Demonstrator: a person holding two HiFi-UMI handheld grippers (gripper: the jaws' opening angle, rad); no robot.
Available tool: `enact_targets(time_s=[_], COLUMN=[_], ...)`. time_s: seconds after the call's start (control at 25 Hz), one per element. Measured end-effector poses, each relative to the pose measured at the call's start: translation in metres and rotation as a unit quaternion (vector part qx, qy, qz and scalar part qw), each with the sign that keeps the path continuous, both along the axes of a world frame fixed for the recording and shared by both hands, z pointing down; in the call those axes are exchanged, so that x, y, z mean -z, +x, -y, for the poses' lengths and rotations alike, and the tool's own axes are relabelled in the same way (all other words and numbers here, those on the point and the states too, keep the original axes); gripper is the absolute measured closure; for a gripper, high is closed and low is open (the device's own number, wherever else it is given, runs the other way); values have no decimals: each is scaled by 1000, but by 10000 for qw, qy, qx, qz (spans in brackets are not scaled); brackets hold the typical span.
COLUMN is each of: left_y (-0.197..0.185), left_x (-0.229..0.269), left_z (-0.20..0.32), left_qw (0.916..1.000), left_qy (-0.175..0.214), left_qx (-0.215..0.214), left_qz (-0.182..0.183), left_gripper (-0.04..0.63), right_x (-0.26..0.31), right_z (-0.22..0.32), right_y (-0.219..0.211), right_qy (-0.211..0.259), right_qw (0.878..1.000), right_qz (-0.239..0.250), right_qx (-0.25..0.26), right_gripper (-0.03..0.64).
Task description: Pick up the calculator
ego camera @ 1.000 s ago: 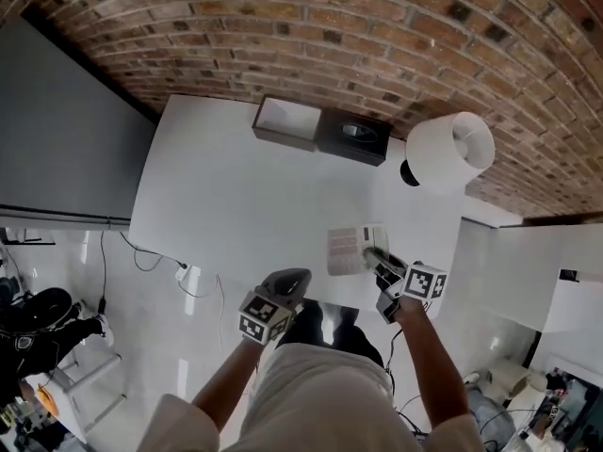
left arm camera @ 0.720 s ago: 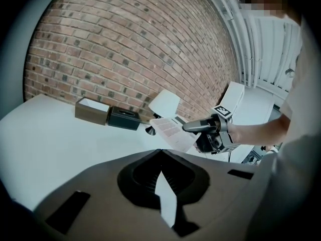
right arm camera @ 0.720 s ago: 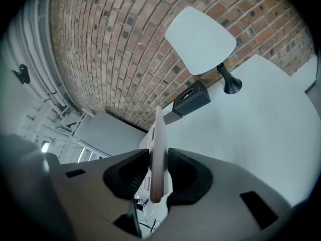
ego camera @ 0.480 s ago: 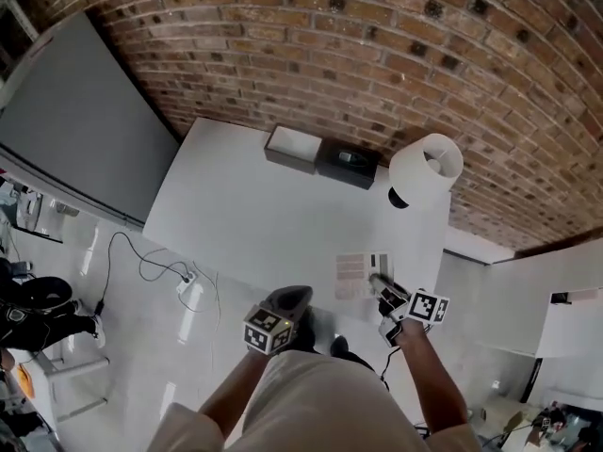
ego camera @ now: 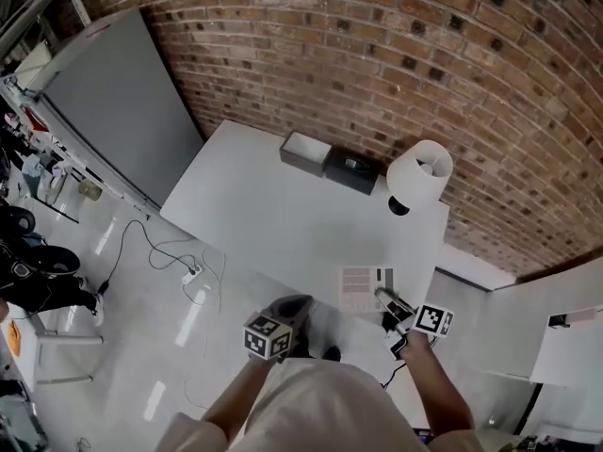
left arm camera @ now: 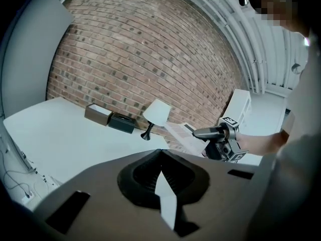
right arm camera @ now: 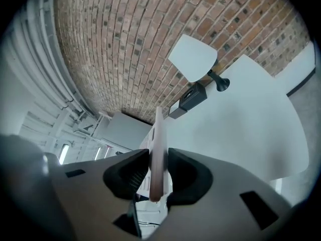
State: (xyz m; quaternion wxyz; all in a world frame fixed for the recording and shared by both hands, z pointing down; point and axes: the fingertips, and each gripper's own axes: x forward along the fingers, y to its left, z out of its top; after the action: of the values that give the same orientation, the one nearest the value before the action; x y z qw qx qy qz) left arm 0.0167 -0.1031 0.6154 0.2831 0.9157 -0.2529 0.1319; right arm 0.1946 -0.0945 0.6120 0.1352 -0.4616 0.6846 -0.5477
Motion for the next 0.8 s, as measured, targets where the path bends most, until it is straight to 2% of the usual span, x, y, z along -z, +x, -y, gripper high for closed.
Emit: enact_targets(time_s=[0.24,0.4,0.56,0.8], left_y=[-9,-16,-29,-50], left_x=[12,26,37,43], left_z=[-32,-42,-52,-69], left_qw=[9992,9977,9952,9945], left_qy=[121,218,231,241], left_qx=[365,648,947,1018], left_qz=[61,18,-57,-103], left_gripper=[584,584,584,584], right_x=[2,4,9,26], right_z=[-26,-40,-47,-54], right_y=[9,6,0,-19], right_qy=[14,25,147,223], right_qw=[9994,9993,9987,9986], right_qz=[-195,19,-25,340], right_qx=[274,368,491,346], right_gripper=[485,485,485,485])
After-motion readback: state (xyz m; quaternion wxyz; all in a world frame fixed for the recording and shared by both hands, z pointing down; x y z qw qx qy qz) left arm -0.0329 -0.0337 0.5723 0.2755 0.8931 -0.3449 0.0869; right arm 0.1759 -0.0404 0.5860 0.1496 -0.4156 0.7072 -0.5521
